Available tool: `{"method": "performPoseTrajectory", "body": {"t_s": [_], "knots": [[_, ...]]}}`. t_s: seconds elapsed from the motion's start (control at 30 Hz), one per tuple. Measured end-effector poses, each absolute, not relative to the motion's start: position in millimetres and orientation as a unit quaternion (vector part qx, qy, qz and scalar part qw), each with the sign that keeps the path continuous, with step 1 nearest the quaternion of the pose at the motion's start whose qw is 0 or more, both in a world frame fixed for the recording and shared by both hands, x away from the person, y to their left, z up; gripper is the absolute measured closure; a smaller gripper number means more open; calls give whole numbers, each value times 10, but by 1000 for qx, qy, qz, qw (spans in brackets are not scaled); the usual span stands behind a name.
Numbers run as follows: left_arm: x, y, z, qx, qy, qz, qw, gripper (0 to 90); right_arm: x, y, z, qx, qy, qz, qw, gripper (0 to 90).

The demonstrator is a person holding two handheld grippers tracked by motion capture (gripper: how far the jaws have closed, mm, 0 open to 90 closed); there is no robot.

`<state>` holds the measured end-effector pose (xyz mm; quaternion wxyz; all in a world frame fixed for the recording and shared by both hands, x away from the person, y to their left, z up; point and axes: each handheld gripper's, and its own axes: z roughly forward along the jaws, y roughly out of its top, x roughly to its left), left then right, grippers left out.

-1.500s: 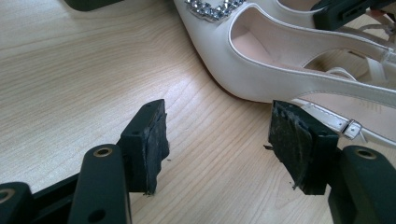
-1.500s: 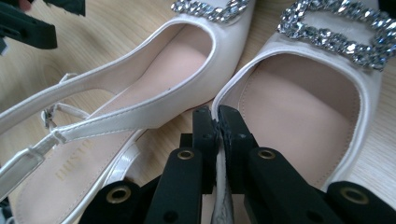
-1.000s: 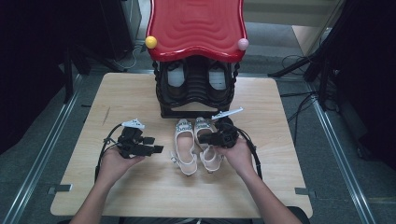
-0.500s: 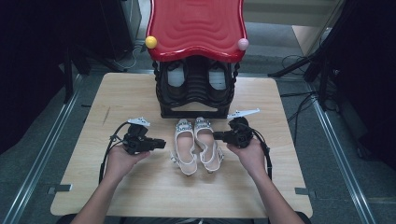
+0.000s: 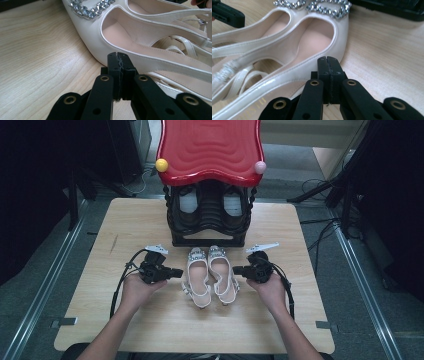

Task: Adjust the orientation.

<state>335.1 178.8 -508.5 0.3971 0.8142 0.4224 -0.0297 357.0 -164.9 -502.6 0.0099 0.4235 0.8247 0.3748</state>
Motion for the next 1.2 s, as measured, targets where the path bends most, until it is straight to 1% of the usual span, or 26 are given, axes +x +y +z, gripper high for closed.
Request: {"method": "performPoseTrajectory", "body": {"t_s": [0.13, 0.3, 0.5, 1.2], "knots": [[3387, 1735, -5150, 817, 424, -37, 390, 889, 3556, -1633, -5081, 424, 827, 370, 19, 900], [3392, 1652, -5187, 822, 419, -38, 384, 883, 3571, -1639, -5133, 428, 822, 375, 10, 900], [3393, 1656, -5203, 821, 418, -49, 387, 889, 3558, -1624, -5133, 431, 820, 376, 9, 900], [3344, 1554, -5238, 817, 418, -60, 392, 900, 3553, -1616, -5143, 425, 822, 378, 8, 900]]}}
